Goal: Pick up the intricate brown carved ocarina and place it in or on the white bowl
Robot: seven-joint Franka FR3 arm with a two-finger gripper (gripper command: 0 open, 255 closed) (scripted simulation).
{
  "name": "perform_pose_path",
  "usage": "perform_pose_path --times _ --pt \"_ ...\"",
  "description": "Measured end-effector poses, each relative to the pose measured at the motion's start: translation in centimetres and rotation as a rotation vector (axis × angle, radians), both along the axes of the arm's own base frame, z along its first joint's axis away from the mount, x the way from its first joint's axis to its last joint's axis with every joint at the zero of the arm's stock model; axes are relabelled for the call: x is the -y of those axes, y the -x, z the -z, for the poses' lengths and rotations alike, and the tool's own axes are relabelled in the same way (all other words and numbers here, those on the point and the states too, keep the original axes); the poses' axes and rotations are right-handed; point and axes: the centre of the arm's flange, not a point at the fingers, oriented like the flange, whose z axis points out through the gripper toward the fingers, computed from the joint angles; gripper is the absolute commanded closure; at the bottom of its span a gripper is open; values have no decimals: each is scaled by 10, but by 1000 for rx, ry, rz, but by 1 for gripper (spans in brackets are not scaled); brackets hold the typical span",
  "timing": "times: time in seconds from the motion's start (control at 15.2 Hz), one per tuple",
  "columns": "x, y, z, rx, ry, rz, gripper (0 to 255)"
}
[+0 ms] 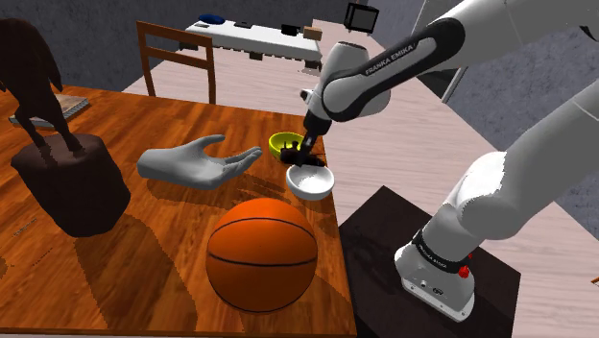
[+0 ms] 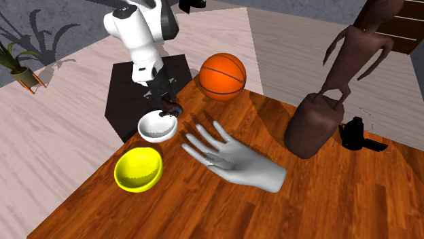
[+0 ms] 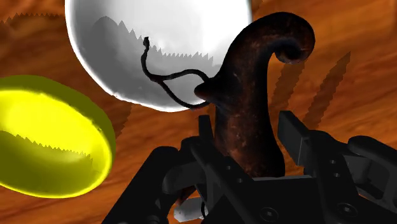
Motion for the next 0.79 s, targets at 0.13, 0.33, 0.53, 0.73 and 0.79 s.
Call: perform_pose_path --times 0.13,0.33,0.53,0.73,0.79 --pt "30 8 2 0 0 1 255" --pt "44 12 11 0 -1 -1 255" --pt "46 13 26 0 -1 -2 255" --pt "46 13 42 0 -1 -2 255" --pt "47 13 46 0 -1 -2 255"
